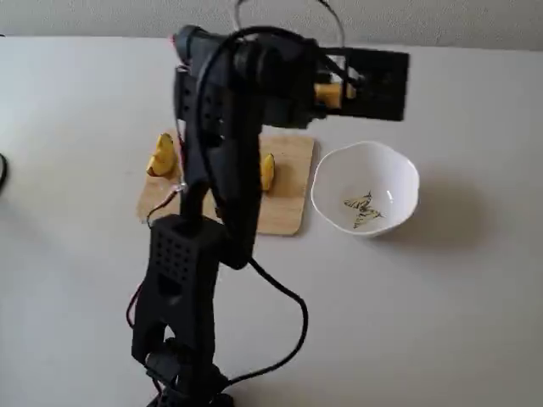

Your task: Pick up the third from the right apple slice from the cutting board and place it into the bowl

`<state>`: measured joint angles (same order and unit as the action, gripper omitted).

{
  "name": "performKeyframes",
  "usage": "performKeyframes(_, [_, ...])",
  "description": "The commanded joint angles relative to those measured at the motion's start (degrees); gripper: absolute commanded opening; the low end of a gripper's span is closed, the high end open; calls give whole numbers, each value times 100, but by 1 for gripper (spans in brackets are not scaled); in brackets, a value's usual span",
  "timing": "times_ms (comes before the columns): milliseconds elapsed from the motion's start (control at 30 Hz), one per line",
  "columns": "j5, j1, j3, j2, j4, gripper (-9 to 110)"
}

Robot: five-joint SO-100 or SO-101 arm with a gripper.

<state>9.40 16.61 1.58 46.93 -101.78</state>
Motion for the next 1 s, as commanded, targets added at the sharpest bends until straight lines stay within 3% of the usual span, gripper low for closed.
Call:
performKeyframes(0, [105,536,369,-431,-167,0])
performKeyframes(600, [105,519,378,-1661,-167,5])
performKeyframes(967, [352,492,299,-1749,-193,32])
